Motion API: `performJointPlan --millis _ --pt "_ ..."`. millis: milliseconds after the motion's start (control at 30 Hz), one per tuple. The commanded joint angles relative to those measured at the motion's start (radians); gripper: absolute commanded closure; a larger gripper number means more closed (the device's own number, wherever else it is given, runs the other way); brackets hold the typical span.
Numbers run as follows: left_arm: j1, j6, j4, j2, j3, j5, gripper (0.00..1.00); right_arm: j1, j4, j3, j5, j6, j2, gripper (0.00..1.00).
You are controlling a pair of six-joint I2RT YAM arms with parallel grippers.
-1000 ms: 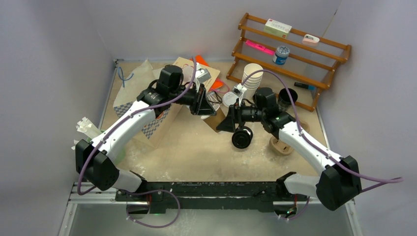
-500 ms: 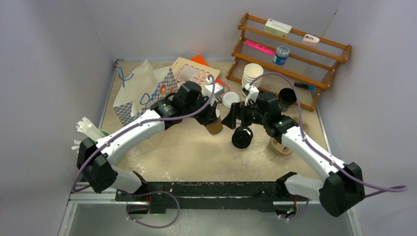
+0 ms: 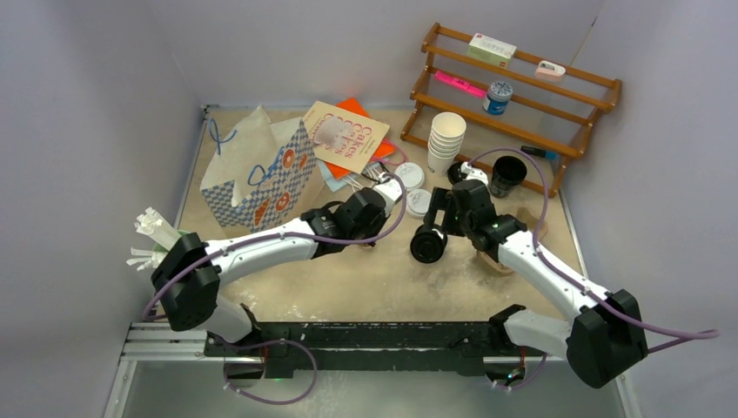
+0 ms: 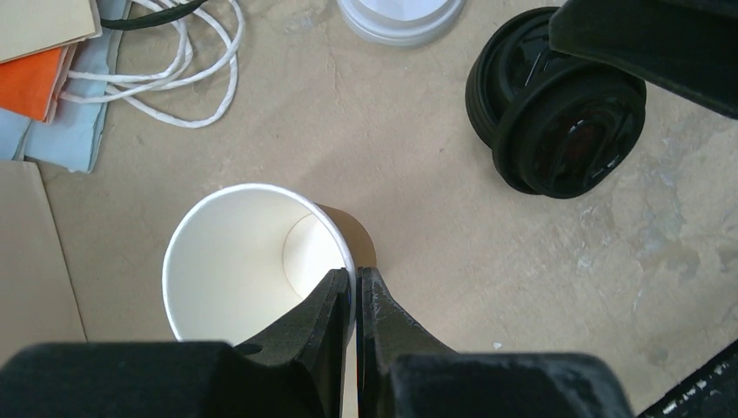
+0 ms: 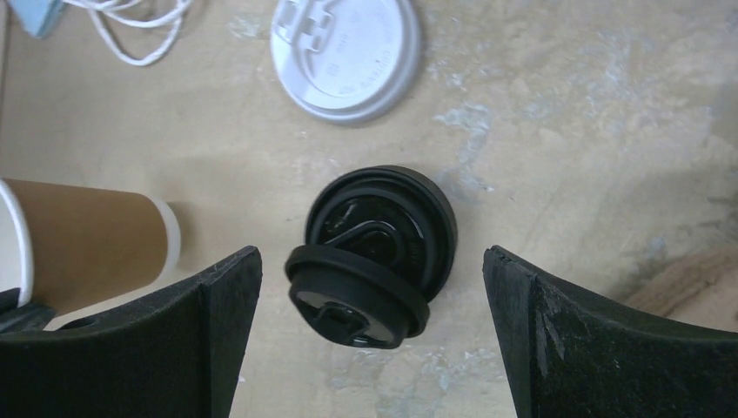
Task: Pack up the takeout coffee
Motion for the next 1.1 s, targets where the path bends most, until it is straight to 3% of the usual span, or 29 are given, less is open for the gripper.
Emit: performJointPlan --millis 0,167,233,300,400,500,767,1067 --pt "-0.017 -0.034 0.08 0.037 -0.005 -0.074 1.0 0.002 -0.043 -0.03 0.105 0.054 -0.04 0.01" --pt "-0.027 -0.049 0.075 0.081 0.01 -0.062 0.97 0.002 -0.034 -0.047 0.081 0.055 -0.075 0.01" --pt "-0.033 -0.061 0.043 0.094 0.036 -0.066 0.82 0.003 -0.038 -0.048 0.07 0.055 -0.076 0.01" --pt "-0.046 -0.064 0.025 0.095 0.053 -0.072 0.58 0.003 -0.05 -0.045 0.061 0.055 -0.07 0.01" --pt "-0.056 -0.072 0.02 0.065 0.062 -0.058 0.43 0.037 -0.103 -0.025 0.127 0.098 -0.062 0.01" --pt "-0.056 -0.082 -0.002 0.015 0.072 -0.056 0.39 0.107 -0.147 -0.011 0.217 0.158 -0.066 0.01" --pt "-0.043 -0.052 -0.096 -0.161 0.076 -0.149 0.33 0.209 -0.133 -0.037 0.263 0.272 -0.082 0.01" --pt "0.105 -0.079 -0.056 -0.352 -0.042 -0.039 0.34 0.371 -0.262 0.037 0.435 0.554 0.072 0.01"
